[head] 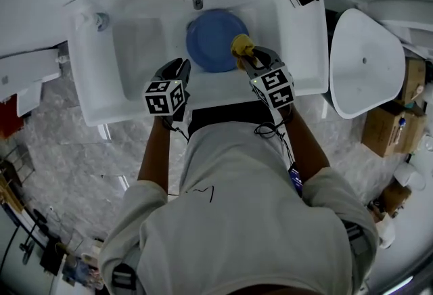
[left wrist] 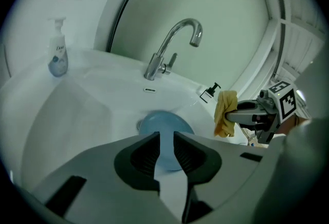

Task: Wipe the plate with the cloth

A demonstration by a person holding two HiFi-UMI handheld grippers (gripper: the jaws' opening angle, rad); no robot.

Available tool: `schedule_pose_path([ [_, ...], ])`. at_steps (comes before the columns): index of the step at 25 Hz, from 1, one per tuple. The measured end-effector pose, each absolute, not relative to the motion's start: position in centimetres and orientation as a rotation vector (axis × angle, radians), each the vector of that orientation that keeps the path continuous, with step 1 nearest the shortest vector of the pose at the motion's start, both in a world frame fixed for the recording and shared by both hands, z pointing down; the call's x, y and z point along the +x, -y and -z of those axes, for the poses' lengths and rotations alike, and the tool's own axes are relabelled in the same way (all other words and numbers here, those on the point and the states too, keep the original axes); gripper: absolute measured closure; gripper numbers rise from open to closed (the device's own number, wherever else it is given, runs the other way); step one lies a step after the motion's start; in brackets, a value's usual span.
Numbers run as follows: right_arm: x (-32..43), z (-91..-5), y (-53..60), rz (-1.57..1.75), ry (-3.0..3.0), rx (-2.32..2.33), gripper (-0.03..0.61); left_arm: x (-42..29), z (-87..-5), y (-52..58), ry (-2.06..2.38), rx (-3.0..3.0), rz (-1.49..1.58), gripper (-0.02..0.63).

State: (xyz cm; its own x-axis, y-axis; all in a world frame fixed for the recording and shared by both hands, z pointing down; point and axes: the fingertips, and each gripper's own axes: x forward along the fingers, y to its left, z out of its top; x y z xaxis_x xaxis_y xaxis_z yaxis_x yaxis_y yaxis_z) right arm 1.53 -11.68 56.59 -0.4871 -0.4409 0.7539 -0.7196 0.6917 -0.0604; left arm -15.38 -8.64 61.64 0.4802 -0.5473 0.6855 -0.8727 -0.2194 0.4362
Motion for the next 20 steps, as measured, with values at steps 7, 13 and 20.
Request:
schedule_pose_path([
  [7, 1.2, -62.0, 12.6, -0.551, 2.100, 0.774, 0.491, -14.8, -67.7, 9.7, 1.135, 1.780, -0.550, 0.517],
  [13, 2.3, -66.2, 13.7, -0.642, 2.039, 0.735, 0.491, -15.0, -72.5, 10.4, 1.150, 1.701, -0.686, 0.517],
  [20, 3.1, -67.6, 14.6, -0.697, 2.011, 0.728, 0.491, -15.5, -75.3, 11.6, 1.168, 1.595, -0.705, 0.511],
])
